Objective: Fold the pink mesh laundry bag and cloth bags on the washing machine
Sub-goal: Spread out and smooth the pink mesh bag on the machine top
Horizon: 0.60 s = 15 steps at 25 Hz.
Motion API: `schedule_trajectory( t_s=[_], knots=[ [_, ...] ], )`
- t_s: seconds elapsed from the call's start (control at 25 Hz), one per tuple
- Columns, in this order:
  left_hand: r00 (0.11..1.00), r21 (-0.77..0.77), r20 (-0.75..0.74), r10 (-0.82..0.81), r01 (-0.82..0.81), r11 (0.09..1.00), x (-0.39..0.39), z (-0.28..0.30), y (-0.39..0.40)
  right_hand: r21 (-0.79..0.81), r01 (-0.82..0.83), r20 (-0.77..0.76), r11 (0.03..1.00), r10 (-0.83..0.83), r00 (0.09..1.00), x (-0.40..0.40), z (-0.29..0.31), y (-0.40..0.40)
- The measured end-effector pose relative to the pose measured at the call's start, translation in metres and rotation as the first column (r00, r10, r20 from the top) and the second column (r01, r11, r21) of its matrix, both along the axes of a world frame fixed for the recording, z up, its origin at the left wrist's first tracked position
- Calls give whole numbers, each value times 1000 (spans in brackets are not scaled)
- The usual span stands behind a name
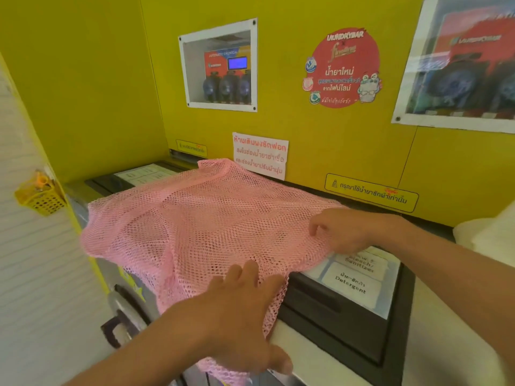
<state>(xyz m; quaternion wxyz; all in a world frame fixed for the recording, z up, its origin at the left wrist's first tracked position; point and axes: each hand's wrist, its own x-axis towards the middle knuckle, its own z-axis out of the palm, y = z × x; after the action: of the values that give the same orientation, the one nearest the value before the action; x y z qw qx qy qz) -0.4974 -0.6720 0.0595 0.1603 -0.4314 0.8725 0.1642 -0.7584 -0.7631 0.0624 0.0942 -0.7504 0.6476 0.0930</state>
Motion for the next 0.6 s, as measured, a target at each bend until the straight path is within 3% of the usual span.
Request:
schedule_trajectory(
  t_s=[0.2, 0.28, 0.48, 0.6],
  knots=[
    [1000, -26, -7, -22, 22, 999, 6, 0, -8, -316, -37, -2, 948, 38, 999, -6, -22, 5],
    [996, -13, -78, 29, -30, 999, 4, -1, -10, -404, -85, -16, 911, 86, 996, -3, -28, 6],
    [947, -157, -255, 192, -237, 959, -15, -20, -8, -438, -22, 138, 899, 92, 986, 0, -14, 4],
    [920, -45, -314, 236, -262, 964, -9, -16, -13, -449, -20, 153, 893, 98, 983, -2, -9, 5]
  ],
)
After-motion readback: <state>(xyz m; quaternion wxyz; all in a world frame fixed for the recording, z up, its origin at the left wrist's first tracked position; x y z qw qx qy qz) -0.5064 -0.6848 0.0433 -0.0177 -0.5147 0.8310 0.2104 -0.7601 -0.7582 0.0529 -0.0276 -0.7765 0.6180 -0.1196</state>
